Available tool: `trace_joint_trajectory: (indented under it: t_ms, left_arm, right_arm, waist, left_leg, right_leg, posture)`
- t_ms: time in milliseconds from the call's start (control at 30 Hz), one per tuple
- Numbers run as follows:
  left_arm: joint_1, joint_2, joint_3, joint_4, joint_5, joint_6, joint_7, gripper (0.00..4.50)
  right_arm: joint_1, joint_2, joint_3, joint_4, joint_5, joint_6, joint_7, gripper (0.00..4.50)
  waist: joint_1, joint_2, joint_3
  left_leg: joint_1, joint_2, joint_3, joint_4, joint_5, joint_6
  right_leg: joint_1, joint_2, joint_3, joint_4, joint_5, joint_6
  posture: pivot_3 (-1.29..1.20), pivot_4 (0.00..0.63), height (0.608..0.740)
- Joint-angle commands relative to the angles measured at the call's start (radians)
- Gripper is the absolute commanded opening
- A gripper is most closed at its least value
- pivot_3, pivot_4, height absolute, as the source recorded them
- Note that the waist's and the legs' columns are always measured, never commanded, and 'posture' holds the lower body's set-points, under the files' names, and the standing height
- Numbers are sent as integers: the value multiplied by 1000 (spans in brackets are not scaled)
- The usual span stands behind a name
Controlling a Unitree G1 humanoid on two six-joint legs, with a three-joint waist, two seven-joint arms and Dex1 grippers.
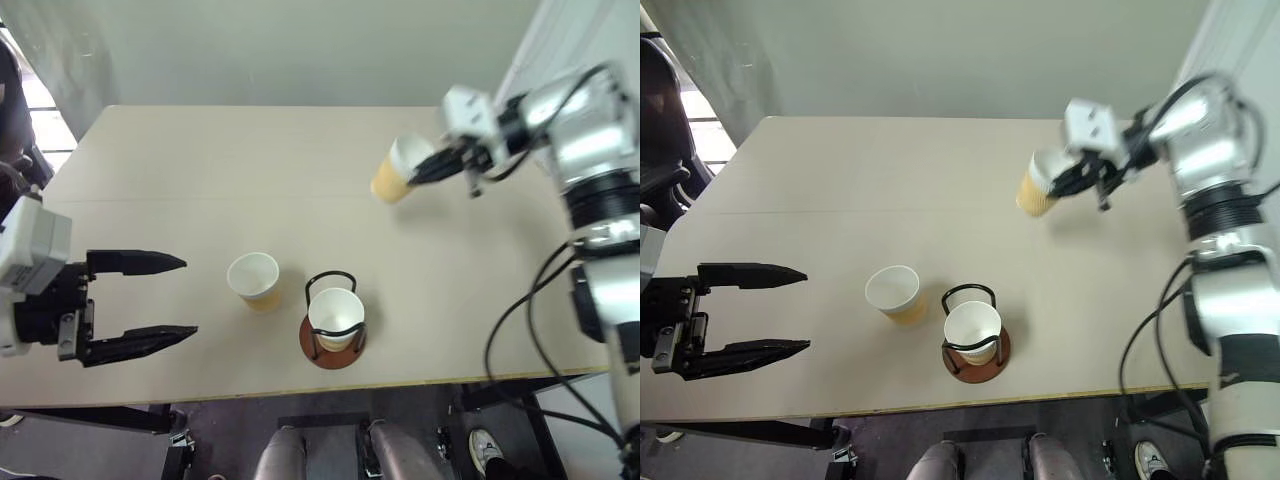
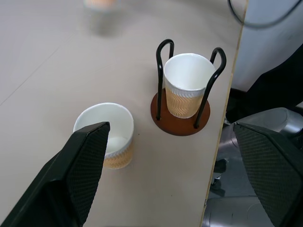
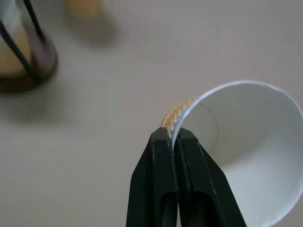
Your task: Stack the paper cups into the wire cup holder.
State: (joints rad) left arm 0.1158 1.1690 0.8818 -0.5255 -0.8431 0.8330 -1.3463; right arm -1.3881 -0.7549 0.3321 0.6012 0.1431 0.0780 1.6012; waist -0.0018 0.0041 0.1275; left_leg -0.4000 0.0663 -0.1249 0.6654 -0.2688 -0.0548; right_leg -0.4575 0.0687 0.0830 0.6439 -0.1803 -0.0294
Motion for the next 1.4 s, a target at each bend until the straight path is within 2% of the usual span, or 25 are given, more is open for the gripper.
trace_joint_trajectory:
  t_ms: [33, 167, 367, 500, 733, 1067, 1400]
  left_arm:
    - [-20, 10, -22, 8, -7, -26, 0, 4500]
    - [-60, 33, -80, 46, 0, -55, -15, 4500]
    - [-56, 71, -143, 106, 67, -116, -74, 4500]
    - [-77, 76, -167, 119, 73, -127, -77, 4500]
    - [-71, 66, -163, 104, 71, -121, -70, 4500]
    - [-14, 55, -88, 68, 71, -89, -70, 4500]
    - [1, 52, -65, 51, 68, -75, -66, 4500]
  right_arm:
    - [17, -78, -2, -289, 241, 207, 13, 31]
    - [106, -156, -23, -618, 467, 432, 13, 31]
    - [198, -112, -20, -831, 438, 540, -47, 31]
    - [216, -72, -2, -880, 405, 552, -73, 31]
    - [247, 5, 48, -908, 323, 543, -130, 31]
    - [301, 10, 80, -940, 268, 504, -98, 31]
    - [335, 31, 98, -958, 216, 460, -102, 31]
  waist:
    - [-2, 0, 0]
    - [-9, -1, 0]
    - [-18, -1, 0]
    - [-21, -1, 0]
    - [-21, -1, 0]
    - [-20, -1, 0]
    - [-20, -1, 0]
  left_leg:
    - [2, 0, 1, 0, 0, -1]
    - [12, 0, 4, 0, 0, -1]
    - [19, 1, 6, 2, 0, 0]
    - [19, 4, 3, 0, -1, 0]
    - [16, 5, 3, -1, -2, 1]
    - [16, 13, 8, 0, -6, 0]
    - [18, 18, 7, 0, -6, 2]
  right_leg:
    - [2, 0, 1, 0, -2, -1]
    - [11, 3, 3, 0, -5, -3]
    - [16, 16, 12, 1, -4, -7]
    - [13, 20, 12, 2, 0, -12]
    - [9, 21, 11, 2, 0, -13]
    - [8, 27, 10, 0, 0, -13]
    - [8, 34, 10, 1, 3, -19]
  posture:
    - [0, 150, 740]
    - [0, 150, 740]
    - [0, 150, 740]
    - [0, 150, 740]
    - [0, 150, 740]
    - [0, 150, 740]
    - [0, 150, 740]
